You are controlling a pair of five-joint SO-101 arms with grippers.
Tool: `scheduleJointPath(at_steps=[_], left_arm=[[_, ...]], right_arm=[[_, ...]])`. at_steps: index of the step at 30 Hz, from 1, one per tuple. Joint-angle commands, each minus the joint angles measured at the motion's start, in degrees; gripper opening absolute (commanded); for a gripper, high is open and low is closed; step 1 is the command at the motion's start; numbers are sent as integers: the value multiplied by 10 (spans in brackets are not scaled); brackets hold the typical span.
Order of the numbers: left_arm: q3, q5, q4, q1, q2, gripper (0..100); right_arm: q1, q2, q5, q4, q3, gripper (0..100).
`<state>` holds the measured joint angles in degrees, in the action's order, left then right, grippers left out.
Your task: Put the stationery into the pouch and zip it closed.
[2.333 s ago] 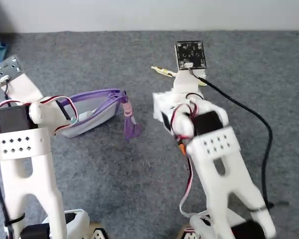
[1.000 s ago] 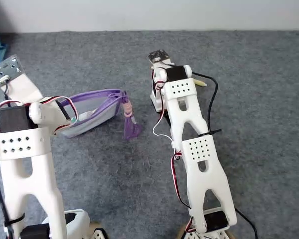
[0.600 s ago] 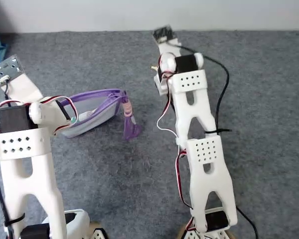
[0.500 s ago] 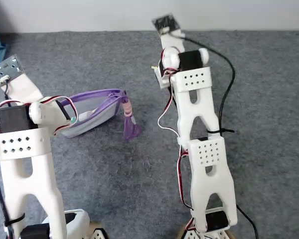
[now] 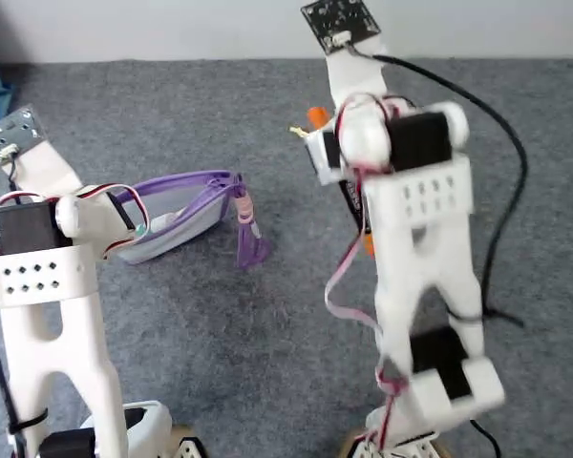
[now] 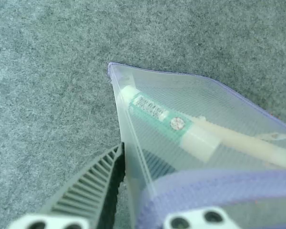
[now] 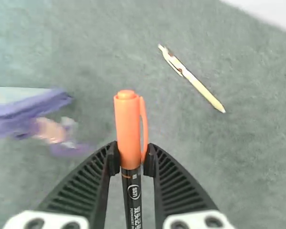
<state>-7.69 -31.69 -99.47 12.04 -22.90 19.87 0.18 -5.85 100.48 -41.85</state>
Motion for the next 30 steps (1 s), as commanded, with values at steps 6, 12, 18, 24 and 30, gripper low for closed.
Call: scheduleJointPath(at_steps=[6,12,18,24,30], left_arm=[[3,-4,-5,1,20,13],[3,-4,-5,1,20,13],[3,-4,-5,1,20,13],[3,-4,-8,1,18,13],[3,-4,-7,1,20,13]], right_arm=[[95,-155,135,-11,25,7],[139,-172,207,-133,27,7],[165,-179,254,-276,105,7],[176,-220,254,-379,193,7],[181,-285,254,-538,352,7]])
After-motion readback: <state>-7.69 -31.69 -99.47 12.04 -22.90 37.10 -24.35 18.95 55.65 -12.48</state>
